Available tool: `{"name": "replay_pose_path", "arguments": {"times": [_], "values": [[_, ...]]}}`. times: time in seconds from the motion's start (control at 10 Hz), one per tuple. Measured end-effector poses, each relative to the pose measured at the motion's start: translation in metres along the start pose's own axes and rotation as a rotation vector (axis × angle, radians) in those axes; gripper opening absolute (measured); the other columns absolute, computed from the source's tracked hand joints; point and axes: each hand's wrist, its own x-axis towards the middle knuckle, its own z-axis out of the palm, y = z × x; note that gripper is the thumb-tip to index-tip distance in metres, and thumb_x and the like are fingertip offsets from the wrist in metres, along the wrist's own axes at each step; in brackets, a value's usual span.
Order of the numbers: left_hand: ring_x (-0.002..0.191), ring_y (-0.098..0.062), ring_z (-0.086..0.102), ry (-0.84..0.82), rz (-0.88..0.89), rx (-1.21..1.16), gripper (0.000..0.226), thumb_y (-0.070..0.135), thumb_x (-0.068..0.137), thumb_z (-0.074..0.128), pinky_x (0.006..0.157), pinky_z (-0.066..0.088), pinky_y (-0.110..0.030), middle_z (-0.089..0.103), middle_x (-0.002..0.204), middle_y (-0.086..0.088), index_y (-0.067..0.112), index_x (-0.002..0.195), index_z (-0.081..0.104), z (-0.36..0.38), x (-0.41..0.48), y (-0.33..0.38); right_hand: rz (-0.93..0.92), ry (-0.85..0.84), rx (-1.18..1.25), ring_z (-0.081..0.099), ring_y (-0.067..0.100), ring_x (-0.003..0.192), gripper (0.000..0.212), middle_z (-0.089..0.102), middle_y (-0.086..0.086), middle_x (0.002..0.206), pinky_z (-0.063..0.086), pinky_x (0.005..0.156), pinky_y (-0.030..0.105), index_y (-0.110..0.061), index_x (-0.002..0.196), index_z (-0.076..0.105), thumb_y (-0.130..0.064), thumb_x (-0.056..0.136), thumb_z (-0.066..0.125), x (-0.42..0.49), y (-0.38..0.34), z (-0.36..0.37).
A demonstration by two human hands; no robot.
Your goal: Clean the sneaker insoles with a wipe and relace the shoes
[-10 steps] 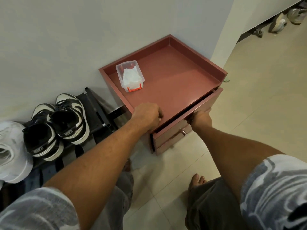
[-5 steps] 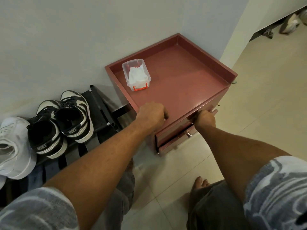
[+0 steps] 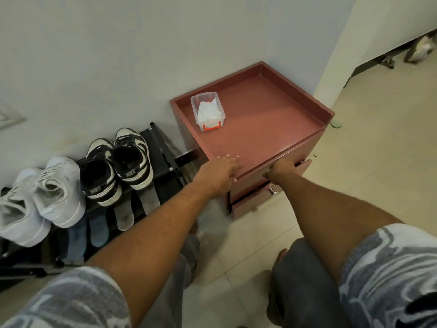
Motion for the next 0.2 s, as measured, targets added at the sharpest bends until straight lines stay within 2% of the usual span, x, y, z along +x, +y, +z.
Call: {"name": "replay_pose_path", "arguments": {"times": [0.1,0.2], "values": [[0.162,-0.018,0.021,0.067,-0.074,0.033,0.068,0.033,0.100,0.071,0.133,0.018,-0.043,0.026,0.175,0.006,0.029,0.162,0.043,-0.004,-0.052,-0.011,0.038,0.070,-0.016,0.042,0.034,0.144,0.064,0.041,0.018,0.157,0.040,0.113,0.041,0.002,0.155,0.033,-0.019,0.101,0.060,0.017,0.001,0.026],[0.164,-0.021,0.017,0.104,-0.227,0.071,0.075,0.040,0.099,0.071,0.133,0.017,-0.045,0.022,0.176,0.003,0.027,0.165,0.037,-0.010,-0.120,-0.027,-0.210,-0.059,-0.010,0.035,0.036,0.149,0.088,0.030,0.017,0.164,0.038,0.115,0.050,-0.007,0.165,0.010,-0.028,0.097,0.063,0.032,-0.006,0.043]]}}
